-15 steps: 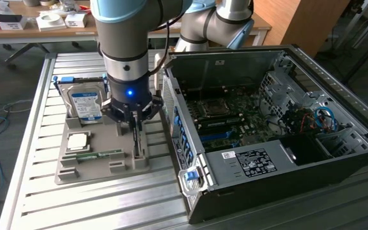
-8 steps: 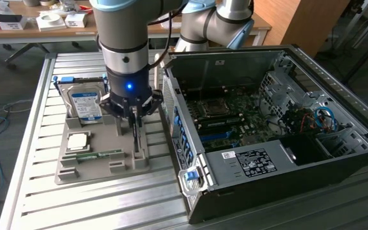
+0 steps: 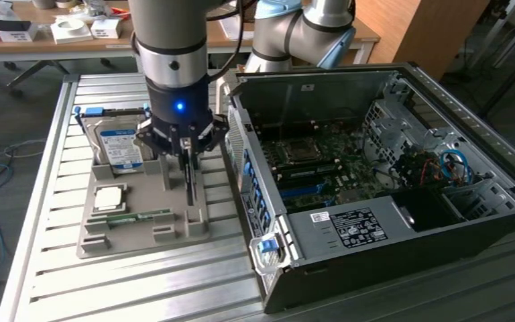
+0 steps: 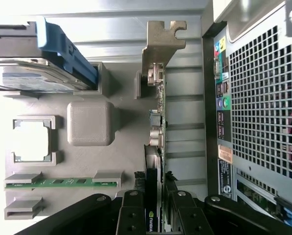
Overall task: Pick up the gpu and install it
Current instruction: 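Pick up the gpu and move the gpu toward the slot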
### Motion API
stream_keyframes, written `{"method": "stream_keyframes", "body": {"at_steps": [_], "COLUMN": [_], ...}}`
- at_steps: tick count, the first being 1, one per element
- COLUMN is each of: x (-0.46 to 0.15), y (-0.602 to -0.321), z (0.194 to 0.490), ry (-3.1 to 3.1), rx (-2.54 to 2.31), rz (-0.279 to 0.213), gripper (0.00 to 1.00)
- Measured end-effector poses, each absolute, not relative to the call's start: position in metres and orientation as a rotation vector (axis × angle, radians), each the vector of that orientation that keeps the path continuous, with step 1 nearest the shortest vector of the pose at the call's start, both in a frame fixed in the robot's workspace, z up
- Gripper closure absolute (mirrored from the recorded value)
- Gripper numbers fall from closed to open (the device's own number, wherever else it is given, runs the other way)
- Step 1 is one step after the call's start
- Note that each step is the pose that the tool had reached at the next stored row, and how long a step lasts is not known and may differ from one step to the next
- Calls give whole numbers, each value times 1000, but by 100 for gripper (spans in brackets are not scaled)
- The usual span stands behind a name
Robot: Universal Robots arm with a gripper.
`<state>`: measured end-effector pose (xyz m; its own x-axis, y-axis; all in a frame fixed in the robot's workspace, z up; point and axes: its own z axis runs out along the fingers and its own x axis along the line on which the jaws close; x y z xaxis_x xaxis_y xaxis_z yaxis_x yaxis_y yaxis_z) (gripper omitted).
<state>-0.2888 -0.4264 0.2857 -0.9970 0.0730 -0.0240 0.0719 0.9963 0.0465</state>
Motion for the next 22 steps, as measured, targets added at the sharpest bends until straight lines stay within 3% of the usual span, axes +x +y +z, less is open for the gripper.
{"method": "stream_keyframes", "body": {"at_steps": [22], "x": [-289], "y": [-426], "z": [351], "ry": [3113], "rx": [113], "rz": [71], "gripper": [74]}}
